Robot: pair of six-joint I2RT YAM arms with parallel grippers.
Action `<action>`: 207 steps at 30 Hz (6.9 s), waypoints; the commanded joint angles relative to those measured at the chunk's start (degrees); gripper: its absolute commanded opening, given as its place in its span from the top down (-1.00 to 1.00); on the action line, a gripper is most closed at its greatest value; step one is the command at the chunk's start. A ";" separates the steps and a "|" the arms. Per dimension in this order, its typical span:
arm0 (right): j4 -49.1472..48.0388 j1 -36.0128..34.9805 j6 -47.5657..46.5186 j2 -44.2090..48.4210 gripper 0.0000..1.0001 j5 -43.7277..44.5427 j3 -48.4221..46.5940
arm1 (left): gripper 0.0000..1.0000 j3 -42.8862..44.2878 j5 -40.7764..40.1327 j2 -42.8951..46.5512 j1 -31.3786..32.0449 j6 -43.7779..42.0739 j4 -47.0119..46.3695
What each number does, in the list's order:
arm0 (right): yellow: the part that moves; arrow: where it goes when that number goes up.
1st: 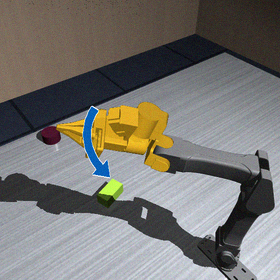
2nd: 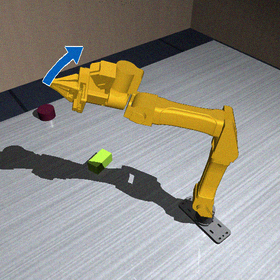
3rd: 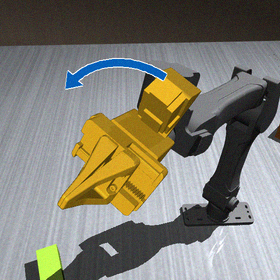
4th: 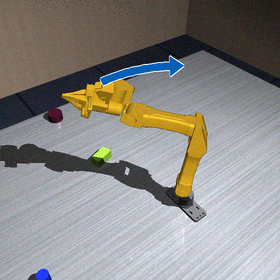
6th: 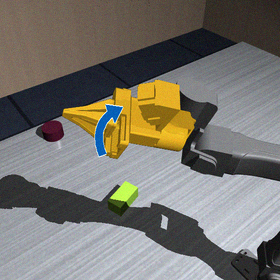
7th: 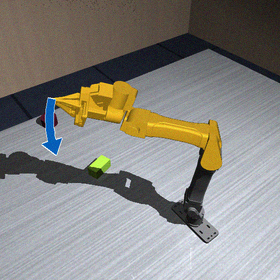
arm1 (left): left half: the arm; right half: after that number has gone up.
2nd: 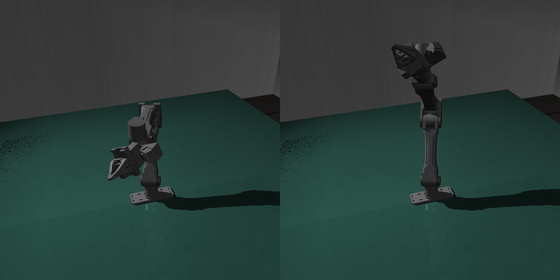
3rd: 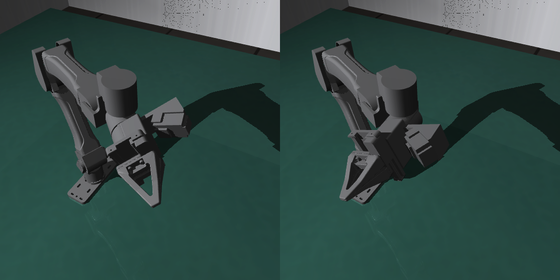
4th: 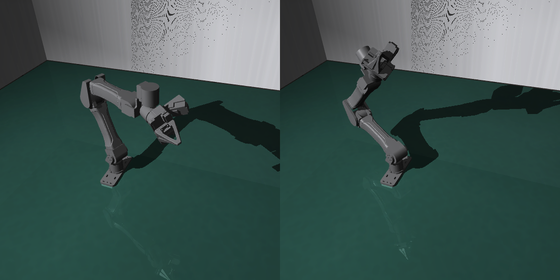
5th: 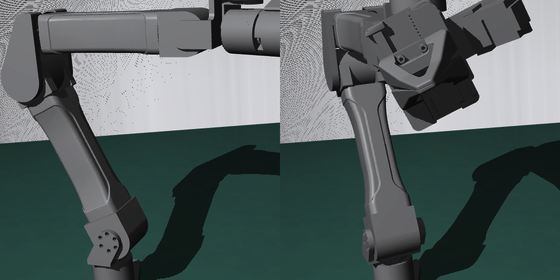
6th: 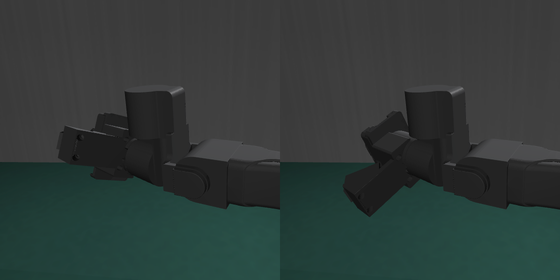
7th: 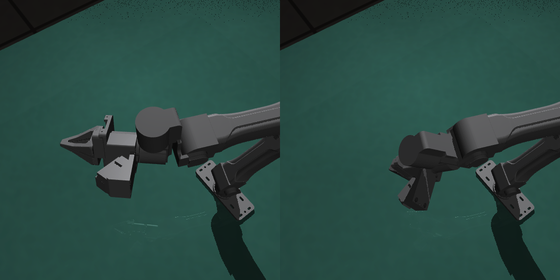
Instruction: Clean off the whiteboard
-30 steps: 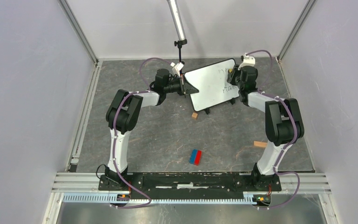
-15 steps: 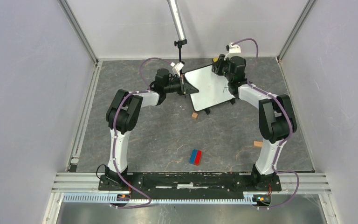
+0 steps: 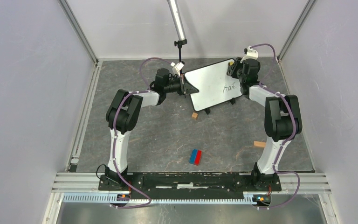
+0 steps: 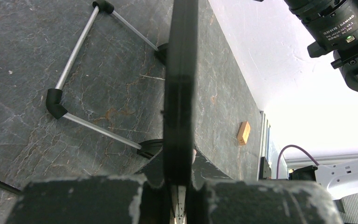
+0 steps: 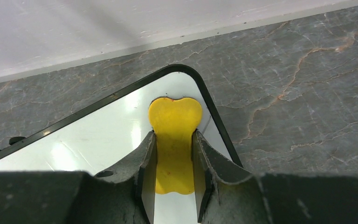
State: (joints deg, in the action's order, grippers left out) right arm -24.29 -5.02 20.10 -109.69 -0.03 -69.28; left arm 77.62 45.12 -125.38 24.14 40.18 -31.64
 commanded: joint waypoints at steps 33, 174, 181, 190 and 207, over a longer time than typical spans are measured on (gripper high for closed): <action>8.75 2.38 1.55 -6.96 0.54 1.47 -4.74 | 0.95 -1.20 -5.20 -1.62 -0.52 -1.47 12.48; -11.32 -15.96 -0.39 2.60 0.48 8.22 14.87 | 0.95 -1.06 -3.90 -2.14 -0.50 0.25 10.81; -10.20 -13.76 -2.13 2.07 0.23 7.93 12.66 | 0.95 -1.05 -3.91 -2.18 -0.51 0.24 10.81; -1.56 -10.12 -4.44 6.46 -0.62 1.20 9.21 | 0.95 -1.16 -3.81 -1.93 -0.55 0.14 10.85; -2.60 -10.17 -2.68 7.92 -0.04 -1.64 8.73 | 0.95 -0.80 -3.74 -2.32 -0.32 0.47 10.90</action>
State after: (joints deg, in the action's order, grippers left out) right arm -26.11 -15.00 17.72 -104.42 -0.67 -59.86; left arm 78.15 44.12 -125.25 23.59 39.11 -31.42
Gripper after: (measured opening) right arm 0.505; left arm 0.091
